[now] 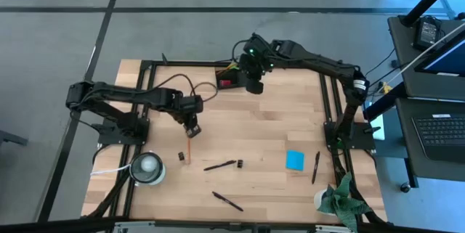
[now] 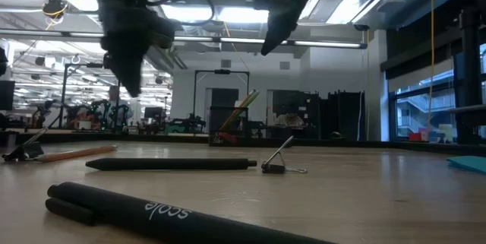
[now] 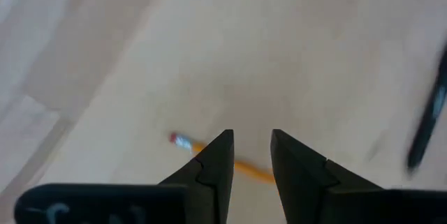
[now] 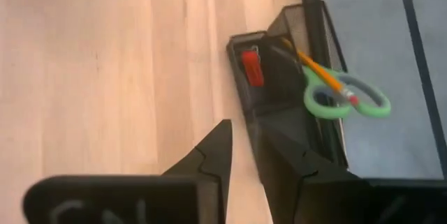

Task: Pick and place office supplies into organizer
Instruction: Put the left black binder clip into the desk organizer

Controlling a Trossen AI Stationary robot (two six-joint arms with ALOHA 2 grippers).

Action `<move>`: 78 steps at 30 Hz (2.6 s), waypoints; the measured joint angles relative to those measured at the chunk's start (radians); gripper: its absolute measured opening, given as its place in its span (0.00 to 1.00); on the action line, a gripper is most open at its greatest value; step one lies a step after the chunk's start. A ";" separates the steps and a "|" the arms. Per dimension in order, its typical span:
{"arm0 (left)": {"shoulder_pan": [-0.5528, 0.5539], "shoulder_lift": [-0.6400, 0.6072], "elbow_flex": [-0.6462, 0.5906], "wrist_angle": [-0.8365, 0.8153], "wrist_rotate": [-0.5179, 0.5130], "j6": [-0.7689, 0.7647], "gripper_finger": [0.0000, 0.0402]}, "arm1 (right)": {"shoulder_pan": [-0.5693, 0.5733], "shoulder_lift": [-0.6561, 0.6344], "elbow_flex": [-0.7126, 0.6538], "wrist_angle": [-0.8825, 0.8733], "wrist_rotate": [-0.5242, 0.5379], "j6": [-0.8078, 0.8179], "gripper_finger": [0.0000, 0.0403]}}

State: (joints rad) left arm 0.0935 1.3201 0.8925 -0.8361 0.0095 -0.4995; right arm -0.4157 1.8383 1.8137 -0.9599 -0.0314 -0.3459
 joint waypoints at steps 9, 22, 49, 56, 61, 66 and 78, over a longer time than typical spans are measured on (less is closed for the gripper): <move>-0.126 0.045 0.000 -0.030 0.141 0.268 0.38 | 0.002 0.007 0.000 -0.101 0.003 0.012 0.17; -0.280 0.052 0.000 -0.076 0.088 0.668 0.42 | 0.026 -0.255 -0.319 0.086 -0.173 0.185 0.17; -0.202 0.260 0.000 -0.056 0.296 1.113 0.42 | 0.028 -0.515 -0.812 0.446 -0.173 0.472 0.17; -0.203 0.330 0.000 -0.057 0.310 1.117 0.42 | 0.028 -0.515 -0.812 0.448 -0.172 0.467 0.17; -0.203 0.366 0.000 -0.057 0.317 1.117 0.35 | 0.028 -0.515 -0.812 0.448 -0.171 0.452 0.17; -0.203 0.367 0.000 -0.056 0.370 1.116 0.28 | 0.027 -0.515 -0.812 0.448 -0.170 0.444 0.17; -0.202 0.362 0.000 -0.012 0.416 1.116 0.25 | 0.027 -0.515 -0.812 0.447 -0.170 0.443 0.17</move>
State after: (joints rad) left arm -0.1089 1.6817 0.8928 -0.8480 0.4255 0.6163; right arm -0.3885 1.3235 1.0019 -0.5125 -0.2015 0.0967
